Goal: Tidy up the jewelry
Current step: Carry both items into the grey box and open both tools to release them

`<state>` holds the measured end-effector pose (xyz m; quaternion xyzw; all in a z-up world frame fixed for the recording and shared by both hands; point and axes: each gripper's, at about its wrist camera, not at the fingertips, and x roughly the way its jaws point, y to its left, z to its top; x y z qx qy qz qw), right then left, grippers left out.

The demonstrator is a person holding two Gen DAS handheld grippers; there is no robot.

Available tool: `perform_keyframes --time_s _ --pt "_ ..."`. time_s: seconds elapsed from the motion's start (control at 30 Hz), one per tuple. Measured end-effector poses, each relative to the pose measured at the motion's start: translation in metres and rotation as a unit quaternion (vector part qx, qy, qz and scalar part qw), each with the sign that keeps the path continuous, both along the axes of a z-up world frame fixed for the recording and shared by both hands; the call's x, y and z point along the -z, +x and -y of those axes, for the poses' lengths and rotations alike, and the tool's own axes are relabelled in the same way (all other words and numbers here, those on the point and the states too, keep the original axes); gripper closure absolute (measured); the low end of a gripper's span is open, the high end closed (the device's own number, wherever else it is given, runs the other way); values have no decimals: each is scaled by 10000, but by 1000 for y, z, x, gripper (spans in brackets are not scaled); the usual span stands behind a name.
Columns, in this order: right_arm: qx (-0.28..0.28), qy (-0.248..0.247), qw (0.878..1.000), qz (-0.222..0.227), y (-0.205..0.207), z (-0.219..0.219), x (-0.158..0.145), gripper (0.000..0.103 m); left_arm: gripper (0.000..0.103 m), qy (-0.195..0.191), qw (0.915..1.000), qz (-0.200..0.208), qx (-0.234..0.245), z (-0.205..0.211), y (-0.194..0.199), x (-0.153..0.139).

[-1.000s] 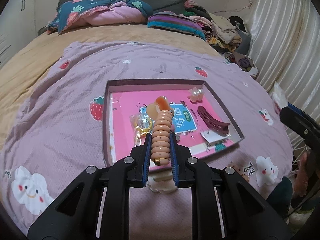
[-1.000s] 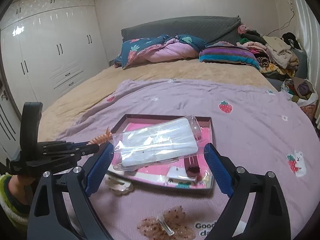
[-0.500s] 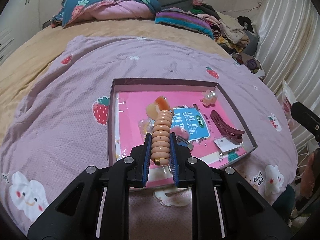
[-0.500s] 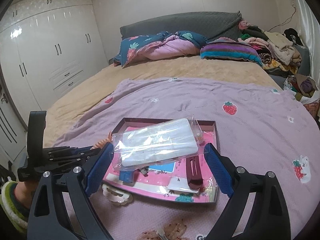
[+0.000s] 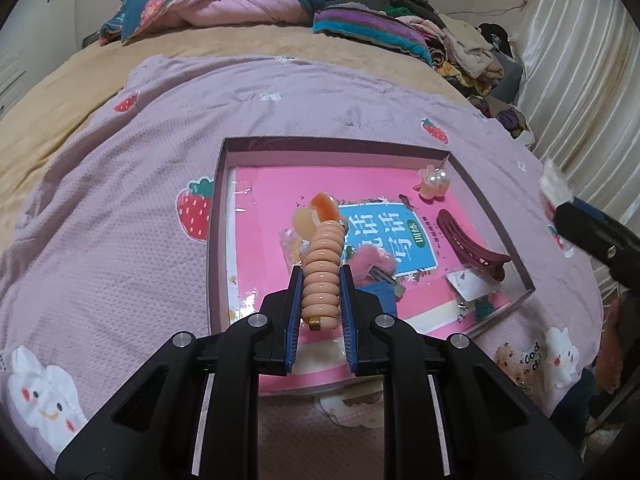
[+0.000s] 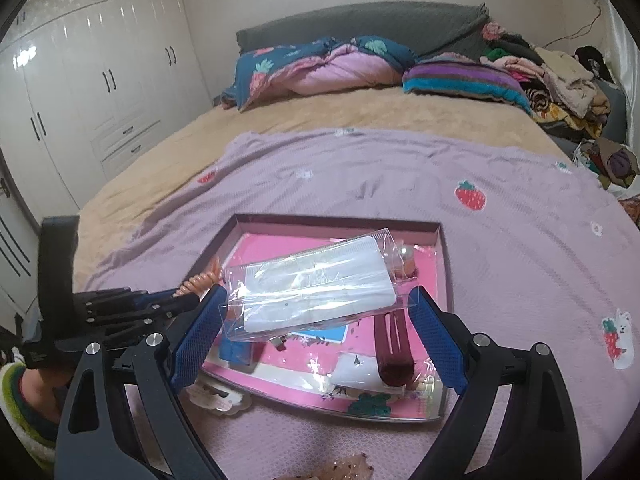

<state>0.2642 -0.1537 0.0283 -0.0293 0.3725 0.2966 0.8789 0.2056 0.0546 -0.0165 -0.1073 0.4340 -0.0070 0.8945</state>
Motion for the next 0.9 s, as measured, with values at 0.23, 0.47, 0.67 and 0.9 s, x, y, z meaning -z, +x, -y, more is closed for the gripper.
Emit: perform_keyframes --time_s 0.23,0.47,0.67,0.9 --pt "-37 -158 9994 -301 8 -9 26 13 92 -86 9999 -132 -34 -3 7 12" --pt "-112 -304 9977 -597 13 -17 48 13 92 5 9998 -169 -44 -3 11 18" --pt "-136 -382 9965 -727 13 -22 61 12 92 5 9998 -191 -70 -7 10 20" --pt "-51 -307 9958 -859 11 -17 63 11 89 11 9998 -183 -98 -8 6 18"
